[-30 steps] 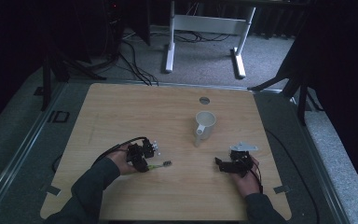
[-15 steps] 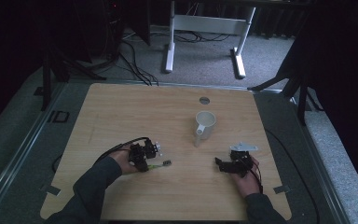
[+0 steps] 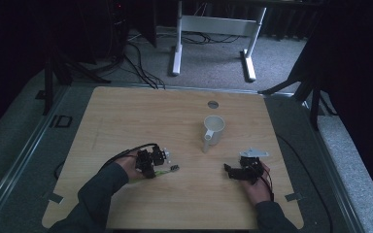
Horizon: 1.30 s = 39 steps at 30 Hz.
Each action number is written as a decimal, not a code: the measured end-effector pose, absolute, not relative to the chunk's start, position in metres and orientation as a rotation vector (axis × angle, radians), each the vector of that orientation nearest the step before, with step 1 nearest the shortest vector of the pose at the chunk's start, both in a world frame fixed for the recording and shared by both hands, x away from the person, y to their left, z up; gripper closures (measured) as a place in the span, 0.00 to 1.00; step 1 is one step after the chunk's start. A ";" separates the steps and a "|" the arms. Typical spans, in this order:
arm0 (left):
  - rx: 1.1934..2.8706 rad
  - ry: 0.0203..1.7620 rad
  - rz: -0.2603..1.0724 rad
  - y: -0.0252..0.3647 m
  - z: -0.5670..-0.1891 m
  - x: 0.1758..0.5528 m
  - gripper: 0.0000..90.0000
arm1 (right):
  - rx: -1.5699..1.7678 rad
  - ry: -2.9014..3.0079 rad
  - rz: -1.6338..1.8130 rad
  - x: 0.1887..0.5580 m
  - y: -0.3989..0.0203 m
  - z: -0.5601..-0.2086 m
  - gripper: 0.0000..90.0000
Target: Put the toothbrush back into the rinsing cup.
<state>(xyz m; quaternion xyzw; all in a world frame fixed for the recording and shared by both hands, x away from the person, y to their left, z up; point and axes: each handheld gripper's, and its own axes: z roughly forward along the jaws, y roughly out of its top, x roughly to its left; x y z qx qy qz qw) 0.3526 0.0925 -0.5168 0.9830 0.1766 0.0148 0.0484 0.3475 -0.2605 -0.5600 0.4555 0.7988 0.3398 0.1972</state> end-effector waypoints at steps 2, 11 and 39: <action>2.995 0.537 0.043 0.092 -0.517 0.353 0.89 | 1.275 2.237 0.951 0.347 -0.261 -0.560 0.18; 2.918 0.568 0.013 0.097 -0.512 0.353 0.89 | 1.275 2.237 0.951 0.347 -0.261 -0.560 0.18; 2.697 0.633 0.029 0.108 -0.489 0.357 0.89 | 1.276 2.237 0.951 0.347 -0.260 -0.560 0.18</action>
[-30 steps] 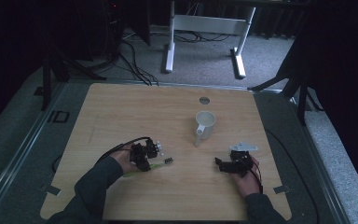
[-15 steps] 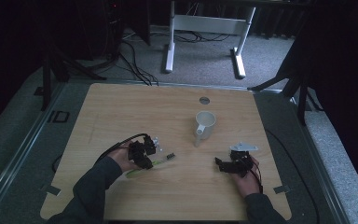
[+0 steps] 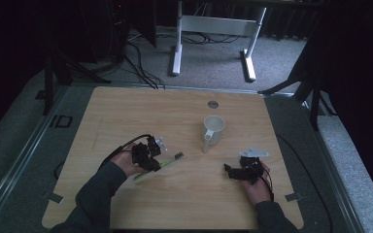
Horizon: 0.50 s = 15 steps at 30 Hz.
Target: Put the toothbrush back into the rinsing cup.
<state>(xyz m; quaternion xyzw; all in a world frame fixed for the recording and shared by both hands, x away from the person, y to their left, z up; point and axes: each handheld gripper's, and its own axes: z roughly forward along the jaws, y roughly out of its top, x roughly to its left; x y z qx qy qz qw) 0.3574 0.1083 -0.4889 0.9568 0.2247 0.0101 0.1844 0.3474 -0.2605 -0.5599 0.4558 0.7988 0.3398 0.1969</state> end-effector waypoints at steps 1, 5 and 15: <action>2.687 0.638 0.026 0.109 -0.488 0.358 0.89 | 1.276 2.237 0.952 0.347 -0.260 -0.560 0.18; 2.645 0.658 0.041 0.110 -0.484 0.360 0.89 | 1.276 2.236 0.952 0.347 -0.260 -0.560 0.18; 2.580 0.692 0.089 0.110 -0.478 0.359 0.89 | 1.277 2.236 0.952 0.347 -0.260 -0.560 0.18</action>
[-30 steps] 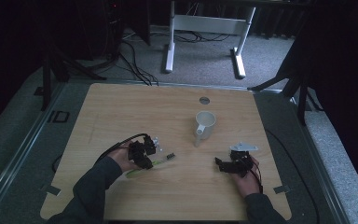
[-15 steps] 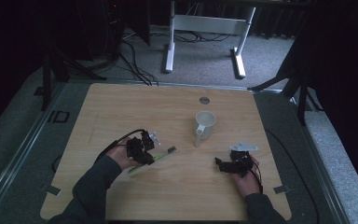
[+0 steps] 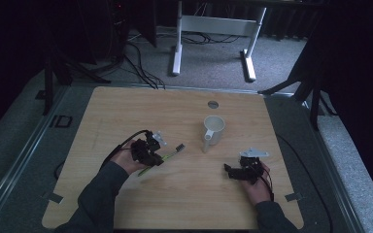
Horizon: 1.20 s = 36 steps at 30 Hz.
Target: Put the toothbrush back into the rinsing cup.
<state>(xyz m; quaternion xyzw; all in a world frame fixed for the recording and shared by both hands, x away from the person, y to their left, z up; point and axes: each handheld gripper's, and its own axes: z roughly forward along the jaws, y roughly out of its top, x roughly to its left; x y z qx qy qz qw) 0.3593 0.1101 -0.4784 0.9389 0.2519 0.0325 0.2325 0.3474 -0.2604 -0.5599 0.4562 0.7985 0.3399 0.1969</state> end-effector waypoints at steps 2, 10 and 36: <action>2.574 0.694 0.095 0.109 -0.478 0.359 0.89 | 1.277 2.236 0.952 0.347 -0.260 -0.560 0.18; 2.529 0.710 0.115 0.108 -0.474 0.359 0.89 | 1.278 2.236 0.952 0.347 -0.260 -0.560 0.18; 2.399 0.727 0.149 0.096 -0.466 0.364 0.89 | 1.275 2.236 0.952 0.348 -0.261 -0.560 0.18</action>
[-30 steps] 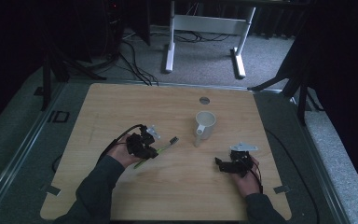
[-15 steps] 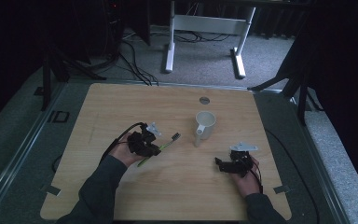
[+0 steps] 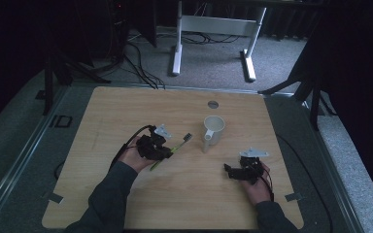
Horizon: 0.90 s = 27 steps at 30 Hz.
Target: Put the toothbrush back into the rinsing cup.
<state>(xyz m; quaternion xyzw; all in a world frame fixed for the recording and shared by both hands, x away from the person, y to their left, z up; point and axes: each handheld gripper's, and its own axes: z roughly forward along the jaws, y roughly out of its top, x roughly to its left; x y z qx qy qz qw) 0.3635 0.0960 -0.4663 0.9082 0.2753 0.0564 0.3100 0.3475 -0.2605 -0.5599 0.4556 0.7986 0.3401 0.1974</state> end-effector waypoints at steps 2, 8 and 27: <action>2.391 0.731 0.147 0.095 -0.466 0.364 0.89 | 1.274 2.235 0.952 0.348 -0.261 -0.560 0.18; 2.367 0.731 0.155 0.093 -0.465 0.365 0.89 | 1.276 2.236 0.952 0.347 -0.260 -0.560 0.18; 2.289 0.735 0.181 0.084 -0.459 0.367 0.89 | 1.274 2.236 0.951 0.348 -0.261 -0.560 0.18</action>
